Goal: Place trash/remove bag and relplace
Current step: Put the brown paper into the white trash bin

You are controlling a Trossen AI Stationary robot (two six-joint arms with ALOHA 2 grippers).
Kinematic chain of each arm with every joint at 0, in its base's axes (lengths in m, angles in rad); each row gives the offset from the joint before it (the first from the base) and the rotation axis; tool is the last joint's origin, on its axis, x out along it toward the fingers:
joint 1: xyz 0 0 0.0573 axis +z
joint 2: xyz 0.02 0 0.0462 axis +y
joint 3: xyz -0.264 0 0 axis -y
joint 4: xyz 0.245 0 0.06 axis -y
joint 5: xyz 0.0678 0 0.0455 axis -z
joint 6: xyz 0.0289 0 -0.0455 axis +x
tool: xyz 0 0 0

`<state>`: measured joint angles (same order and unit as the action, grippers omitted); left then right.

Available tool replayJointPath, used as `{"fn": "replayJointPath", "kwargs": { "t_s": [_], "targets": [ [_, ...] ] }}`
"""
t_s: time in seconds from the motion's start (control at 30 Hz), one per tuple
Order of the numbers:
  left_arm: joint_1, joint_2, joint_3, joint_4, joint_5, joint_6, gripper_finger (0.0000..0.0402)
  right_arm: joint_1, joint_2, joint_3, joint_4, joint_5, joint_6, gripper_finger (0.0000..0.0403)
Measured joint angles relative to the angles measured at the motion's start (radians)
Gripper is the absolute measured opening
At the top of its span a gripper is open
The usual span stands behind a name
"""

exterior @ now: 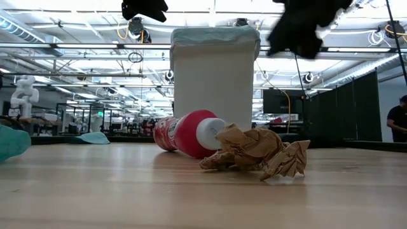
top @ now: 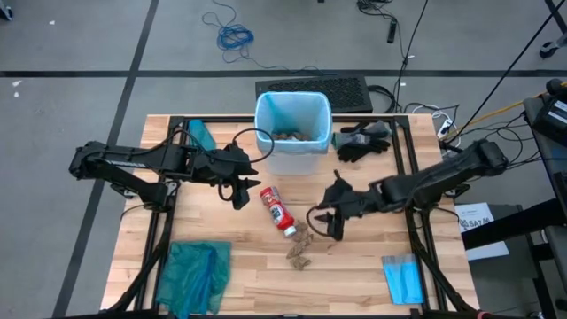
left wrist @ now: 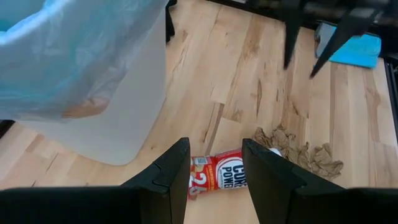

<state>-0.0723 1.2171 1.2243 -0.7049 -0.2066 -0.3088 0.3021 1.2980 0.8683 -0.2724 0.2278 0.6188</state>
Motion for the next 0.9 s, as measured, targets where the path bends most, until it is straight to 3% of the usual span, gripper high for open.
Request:
{"fn": "replayJointPath", "kwargs": {
  "t_s": [0.2, 0.53, 0.7, 0.8, 0.9],
  "targets": [
    [0.0, 0.0, 0.0, 0.004, 0.001, 0.0, 0.0141, 0.001, 0.076, -0.166, 0.283, -0.045, 0.121, 0.0178],
    [0.0, 0.0, 0.0, 0.009, 0.009, -0.003, 0.0141, -0.006, 0.332, -0.173, 0.451, -0.101, 0.157, 0.0194],
    [0.0, 0.0, 0.0, 0.009, 0.013, -0.024, 0.0141, -0.022, 0.436, -0.172, 0.618, -0.103, 0.203, 0.0193],
    [0.0, 0.0, 0.0, 0.009, 0.013, -0.026, 0.0141, -0.027, 0.476, -0.172, 0.663, -0.104, 0.268, 0.0175],
    [0.0, 0.0, 0.0, 0.009, 0.013, -0.026, 0.0141, -0.026, 0.483, -0.173, 0.666, -0.104, 0.313, 0.0118]
  ]
}}
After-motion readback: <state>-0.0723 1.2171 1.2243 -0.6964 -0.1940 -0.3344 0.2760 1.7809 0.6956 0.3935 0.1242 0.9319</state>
